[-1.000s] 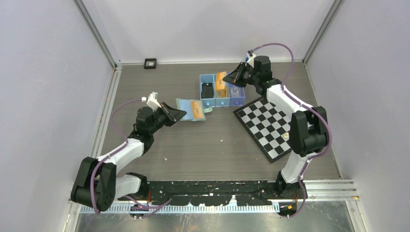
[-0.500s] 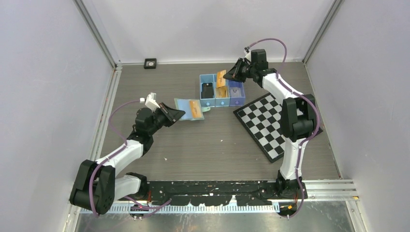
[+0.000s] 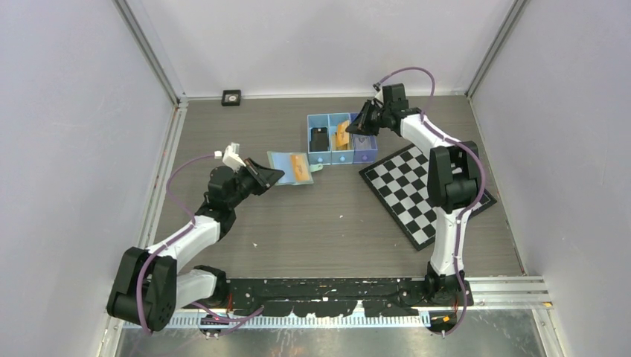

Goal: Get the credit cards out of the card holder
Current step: Place the credit card in the storage box, then remove the credit card from the card holder.

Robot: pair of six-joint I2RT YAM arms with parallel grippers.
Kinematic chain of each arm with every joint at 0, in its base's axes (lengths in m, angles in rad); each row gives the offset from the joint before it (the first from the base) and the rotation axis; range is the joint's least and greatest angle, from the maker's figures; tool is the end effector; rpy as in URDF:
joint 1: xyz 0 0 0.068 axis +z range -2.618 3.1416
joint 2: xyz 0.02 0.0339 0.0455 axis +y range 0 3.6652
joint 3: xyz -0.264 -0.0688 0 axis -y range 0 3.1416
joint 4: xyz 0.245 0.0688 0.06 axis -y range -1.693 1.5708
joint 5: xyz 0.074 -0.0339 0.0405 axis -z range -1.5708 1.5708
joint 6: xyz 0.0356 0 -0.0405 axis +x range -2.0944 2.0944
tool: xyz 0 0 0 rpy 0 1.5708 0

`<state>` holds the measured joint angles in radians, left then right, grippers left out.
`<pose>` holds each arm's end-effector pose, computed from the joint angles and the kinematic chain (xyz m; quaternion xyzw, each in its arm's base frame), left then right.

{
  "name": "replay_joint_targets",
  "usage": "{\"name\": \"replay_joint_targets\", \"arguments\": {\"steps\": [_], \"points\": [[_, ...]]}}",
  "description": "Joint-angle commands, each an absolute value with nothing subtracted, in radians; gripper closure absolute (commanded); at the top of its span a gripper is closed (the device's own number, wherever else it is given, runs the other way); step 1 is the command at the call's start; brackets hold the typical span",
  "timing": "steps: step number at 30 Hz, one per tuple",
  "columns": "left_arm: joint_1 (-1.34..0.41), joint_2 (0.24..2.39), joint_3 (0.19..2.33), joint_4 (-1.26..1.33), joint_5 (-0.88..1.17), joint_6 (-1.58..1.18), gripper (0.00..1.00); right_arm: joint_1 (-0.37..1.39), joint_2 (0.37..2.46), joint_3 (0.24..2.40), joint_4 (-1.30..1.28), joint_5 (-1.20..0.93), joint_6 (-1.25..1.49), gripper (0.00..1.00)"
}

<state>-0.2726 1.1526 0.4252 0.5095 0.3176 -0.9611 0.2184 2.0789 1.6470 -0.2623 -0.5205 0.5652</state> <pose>0.2291 -0.0756 0.2133 -0.1667 0.7582 -0.4582 0.4329 0.4615 0.1206 0.2290 0.0434 0.8807 0.3719 0.2901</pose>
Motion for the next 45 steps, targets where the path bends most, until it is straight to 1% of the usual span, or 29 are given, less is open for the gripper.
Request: {"name": "replay_joint_targets", "arguments": {"steps": [1,15,16,17,18,19,22,24,25,27,32,33,35,36,39,40,41,45], "points": [[-0.268,1.113,0.423,0.537,0.297,-0.944,1.0,0.218,2.111,1.694,-0.294,-0.507,0.535,1.0],[-0.268,1.117,0.425,0.531,0.293,-0.94,1.0,0.264,2.188,1.758,-0.305,-0.508,0.529,1.0],[-0.268,1.116,0.425,0.531,0.292,-0.939,1.0,0.269,2.197,1.77,-0.319,-0.5,0.526,0.98],[-0.268,1.115,0.425,0.531,0.292,-0.938,1.0,0.274,2.205,1.786,-0.334,-0.486,0.52,0.95],[-0.269,1.116,0.425,0.531,0.291,-0.937,1.0,0.278,2.208,1.79,-0.351,-0.464,0.517,0.87],[-0.268,1.114,0.425,0.531,0.291,-0.937,1.0,0.281,2.202,1.787,-0.357,-0.442,0.514,0.83],[-0.268,1.117,0.426,0.532,0.294,-0.937,1.0,0.282,2.157,1.762,-0.355,-0.41,0.511,0.78],[-0.267,1.12,0.427,0.533,0.297,-0.939,1.0,0.284,2.106,1.716,-0.321,-0.402,0.523,0.7],[-0.268,1.12,0.428,0.534,0.299,-0.939,1.0,0.286,2.075,1.691,-0.301,-0.394,0.532,0.68],[-0.268,1.118,0.427,0.535,0.299,-0.939,1.0,0.291,2.016,1.645,-0.275,-0.368,0.548,0.66],[-0.268,1.114,0.421,0.553,0.301,-0.937,1.0,0.342,1.846,1.51,-0.233,-0.311,0.585,0.66],[-0.268,1.115,0.419,0.561,0.305,-0.94,1.0,0.365,1.812,1.483,-0.24,-0.285,0.581,0.66],[-0.267,1.119,0.414,0.591,0.319,-0.945,1.0,0.421,1.728,1.417,-0.25,-0.218,0.567,0.61],[-0.268,1.122,0.41,0.611,0.328,-0.95,1.0,0.452,1.687,1.384,-0.253,-0.185,0.556,0.57],[-0.268,1.131,0.399,0.673,0.359,-0.969,1.0,0.522,1.557,1.255,-0.235,-0.111,0.546,0.37],[-0.268,1.134,0.399,0.689,0.37,-0.974,1.0,0.532,1.516,1.202,-0.21,-0.107,0.558,0.29],[-0.268,1.14,0.399,0.713,0.393,-0.979,1.0,0.535,1.467,1.15,-0.161,-0.115,0.58,0.23],[-0.268,1.182,0.406,0.832,0.471,-1.009,1.0,0.535,1.359,0.933,0.023,-0.074,0.669,0.19]]}}
